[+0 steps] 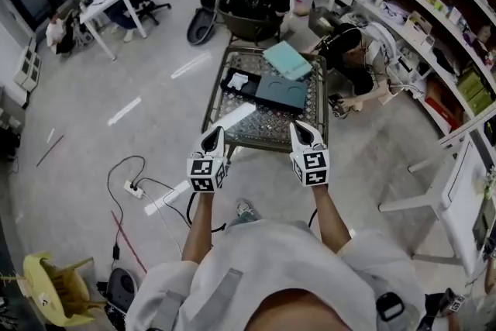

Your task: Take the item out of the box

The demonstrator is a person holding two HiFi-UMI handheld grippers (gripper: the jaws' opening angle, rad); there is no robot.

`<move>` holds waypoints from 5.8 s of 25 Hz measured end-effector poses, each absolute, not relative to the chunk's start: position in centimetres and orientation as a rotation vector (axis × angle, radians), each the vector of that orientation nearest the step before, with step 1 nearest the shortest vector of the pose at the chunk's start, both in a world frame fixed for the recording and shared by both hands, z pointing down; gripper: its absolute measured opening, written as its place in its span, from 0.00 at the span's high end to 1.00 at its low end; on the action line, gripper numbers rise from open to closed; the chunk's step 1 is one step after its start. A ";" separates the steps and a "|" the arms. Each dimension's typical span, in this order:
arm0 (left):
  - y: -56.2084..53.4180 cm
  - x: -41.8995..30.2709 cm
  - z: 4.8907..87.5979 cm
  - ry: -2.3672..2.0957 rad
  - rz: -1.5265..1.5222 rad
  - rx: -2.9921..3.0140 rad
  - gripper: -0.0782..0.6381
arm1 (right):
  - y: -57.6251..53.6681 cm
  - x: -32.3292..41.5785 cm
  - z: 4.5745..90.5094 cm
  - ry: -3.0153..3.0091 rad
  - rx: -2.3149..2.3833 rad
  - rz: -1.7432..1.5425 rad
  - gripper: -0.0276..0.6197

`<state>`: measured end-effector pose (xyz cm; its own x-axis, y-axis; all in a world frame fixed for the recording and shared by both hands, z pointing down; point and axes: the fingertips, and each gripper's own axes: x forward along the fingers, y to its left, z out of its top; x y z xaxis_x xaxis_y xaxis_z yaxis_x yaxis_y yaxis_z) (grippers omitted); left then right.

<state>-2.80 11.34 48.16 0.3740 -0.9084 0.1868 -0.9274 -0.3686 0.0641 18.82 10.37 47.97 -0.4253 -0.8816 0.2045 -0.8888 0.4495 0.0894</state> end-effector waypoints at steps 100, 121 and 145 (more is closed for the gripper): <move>-33.8 -12.2 56.0 -1.558 0.304 2.361 0.89 | -34.7 7.2 58.1 -2.387 1.319 0.190 0.96; -30.3 -14.4 65.2 -1.460 0.372 2.242 0.89 | -30.1 2.9 67.9 -2.257 1.081 0.235 0.96; -28.0 -15.3 66.9 -1.471 0.366 2.184 0.89 | -24.5 0.4 77.0 -2.093 0.503 0.126 0.37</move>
